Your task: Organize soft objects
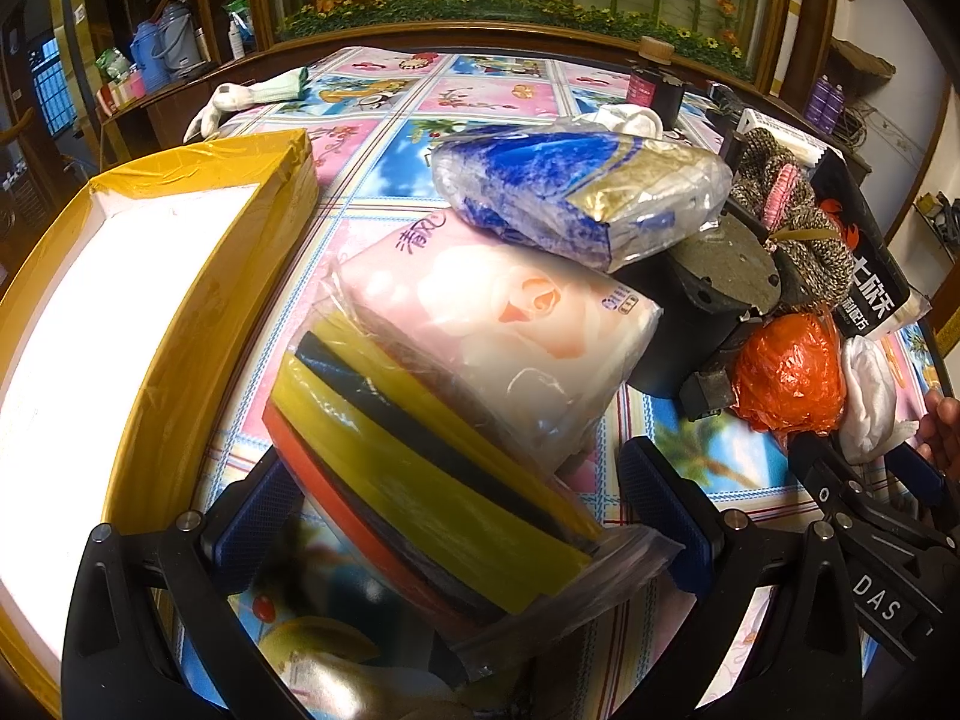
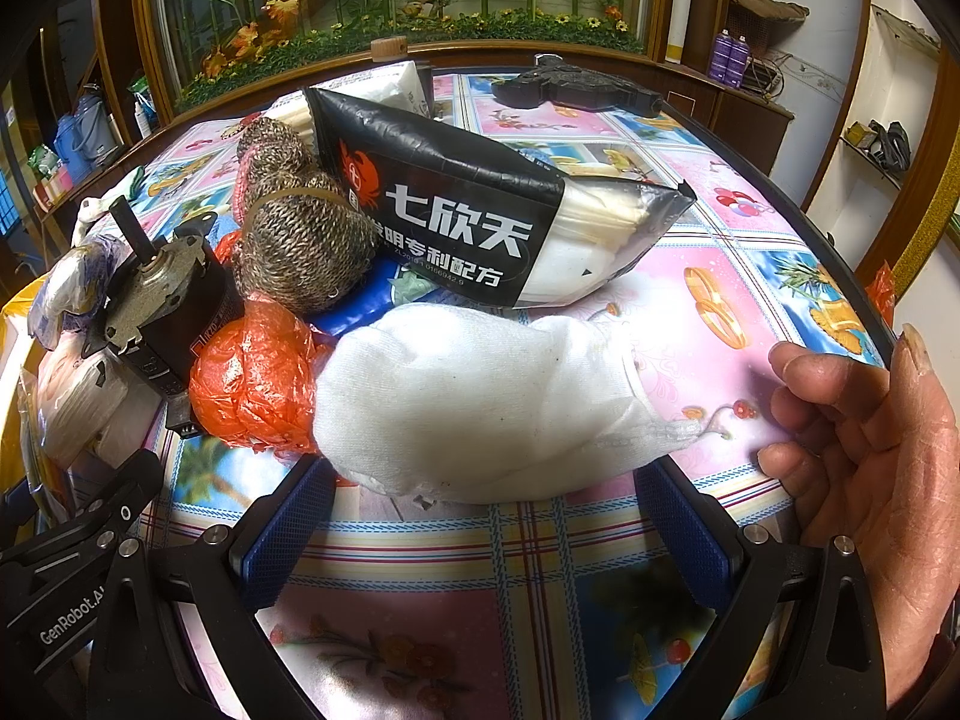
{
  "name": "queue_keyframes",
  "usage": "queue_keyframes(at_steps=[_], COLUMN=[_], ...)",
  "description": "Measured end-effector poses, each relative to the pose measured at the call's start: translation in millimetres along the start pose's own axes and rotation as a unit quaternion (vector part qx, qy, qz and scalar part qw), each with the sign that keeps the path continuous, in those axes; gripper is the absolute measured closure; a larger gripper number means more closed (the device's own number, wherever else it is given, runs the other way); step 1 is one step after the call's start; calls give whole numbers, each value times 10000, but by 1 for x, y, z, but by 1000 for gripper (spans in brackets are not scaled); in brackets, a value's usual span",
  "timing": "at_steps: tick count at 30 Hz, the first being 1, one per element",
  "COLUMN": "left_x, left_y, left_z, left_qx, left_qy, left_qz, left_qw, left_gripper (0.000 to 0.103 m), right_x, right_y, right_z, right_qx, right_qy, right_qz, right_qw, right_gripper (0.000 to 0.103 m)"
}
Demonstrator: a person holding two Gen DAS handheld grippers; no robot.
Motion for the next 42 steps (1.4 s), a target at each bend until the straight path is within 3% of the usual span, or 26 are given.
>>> queue_keyframes(at_steps=[7,30,42], left_x=[11,9,11], left_y=[0,2,1], left_z=[-7,-6,-7], left_qx=[-151,-131,115], left_qy=[52,50,165], left_qz=[-201,-194,91], left_qw=[9997,9997,9998], left_gripper=[0,0,0], right_x=[0,0,5], right_y=[0,0,3], right_z=[0,0,-4], right_qx=[1,6,-79], right_qy=[3,4,202], right_qz=[3,-3,-126], right_qw=[10000,10000,9997], right_gripper=[1,1,1])
Point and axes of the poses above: each gripper's, at about its wrist camera, not at the fingertips, and z roughly the way its jaws point, y to its left, x to its underside, the point moved 8 cm from there along z, roughly the way its jaws point, and after that the axes turned 11 degrees about z, right-handed, at the moved point
